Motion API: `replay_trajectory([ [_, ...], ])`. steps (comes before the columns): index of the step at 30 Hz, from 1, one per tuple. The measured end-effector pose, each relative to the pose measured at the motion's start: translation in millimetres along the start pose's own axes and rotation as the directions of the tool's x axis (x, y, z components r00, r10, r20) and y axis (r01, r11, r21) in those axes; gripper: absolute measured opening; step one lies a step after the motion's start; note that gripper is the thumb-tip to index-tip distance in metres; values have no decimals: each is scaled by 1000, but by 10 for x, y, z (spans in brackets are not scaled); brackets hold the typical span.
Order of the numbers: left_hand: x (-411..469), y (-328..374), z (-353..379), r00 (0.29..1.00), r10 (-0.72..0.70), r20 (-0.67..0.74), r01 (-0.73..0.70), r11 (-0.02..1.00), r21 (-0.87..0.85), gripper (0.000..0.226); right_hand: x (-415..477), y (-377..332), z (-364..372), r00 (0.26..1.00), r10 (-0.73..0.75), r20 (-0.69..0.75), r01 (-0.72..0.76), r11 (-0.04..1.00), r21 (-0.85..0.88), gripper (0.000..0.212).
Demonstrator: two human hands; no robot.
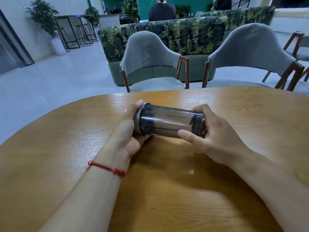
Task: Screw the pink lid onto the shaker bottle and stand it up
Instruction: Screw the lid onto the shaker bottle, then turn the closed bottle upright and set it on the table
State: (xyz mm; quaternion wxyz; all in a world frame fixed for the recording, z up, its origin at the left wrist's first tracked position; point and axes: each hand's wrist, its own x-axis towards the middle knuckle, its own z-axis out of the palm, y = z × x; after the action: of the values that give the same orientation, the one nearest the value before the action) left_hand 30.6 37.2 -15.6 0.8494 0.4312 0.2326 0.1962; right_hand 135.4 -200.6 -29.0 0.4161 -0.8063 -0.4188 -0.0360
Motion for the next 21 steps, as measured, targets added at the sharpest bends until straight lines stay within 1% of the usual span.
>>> replay_trajectory([
  [2,-22,-15,30,1000,24,7,-24,999,-22,49,-9,-7,-26,999,-1,-42,0,1000,-5,53],
  [3,-37,-21,52,999,48,17,-47,998,-29,52,-5,-23,-26,998,26,-58,-23,999,49,49],
  [4,-40,-34,68,995,87,44,-86,996,-38,46,7,-52,-26,994,80,-68,-68,984,166,45],
  [5,-33,-47,73,988,136,79,-133,990,-41,33,29,-84,-23,986,155,-55,-128,932,338,45],
  [6,-17,-59,64,974,196,115,-193,981,-31,21,61,-110,-27,970,244,2,-211,835,507,51],
  [7,-15,-67,68,957,254,142,-255,967,-12,17,87,-119,-36,944,319,79,-298,731,614,63],
  [8,-20,-64,74,939,303,165,-310,951,16,22,103,-114,-46,918,369,147,-370,659,654,72],
  [9,-33,-50,76,925,335,179,-347,937,40,35,108,-108,-52,900,389,197,-416,628,658,77],
  [11,-47,-13,70,905,371,210,-392,917,69,61,95,-122,-57,884,406,232,-449,599,663,78],
  [12,-54,6,72,894,380,236,-406,911,71,68,90,-142,-46,874,423,237,-460,568,683,76],
  [13,-67,12,76,883,386,266,-415,908,61,71,85,-163,-28,858,446,253,-476,508,718,74],
  [14,-86,-1,97,871,390,300,-421,906,46,74,81,-179,-7,830,467,306,-509,407,759,72],
  [15,-106,-34,112,859,387,335,-425,904,46,80,80,-203,20,791,465,398,-553,265,790,73],
  [16,-132,-89,130,850,372,372,-427,901,76,86,76,-237,48,749,417,515,-603,107,791,75],
  [17,-154,-163,157,846,337,412,-422,897,132,85,57,-277,76,710,332,621,-652,-23,758,77],
  [18,-176,-241,187,843,288,454,-414,887,205,79,26,-316,106,674,246,697,-699,-95,709,81],
  [19,-199,-305,217,839,243,487,-411,870,273,73,-9,-346,141,647,185,740,-735,-105,669,87],
  [21,-222,-353,247,852,223,474,-407,851,331,68,-52,-369,201,607,161,778,-784,-36,619,98],
])
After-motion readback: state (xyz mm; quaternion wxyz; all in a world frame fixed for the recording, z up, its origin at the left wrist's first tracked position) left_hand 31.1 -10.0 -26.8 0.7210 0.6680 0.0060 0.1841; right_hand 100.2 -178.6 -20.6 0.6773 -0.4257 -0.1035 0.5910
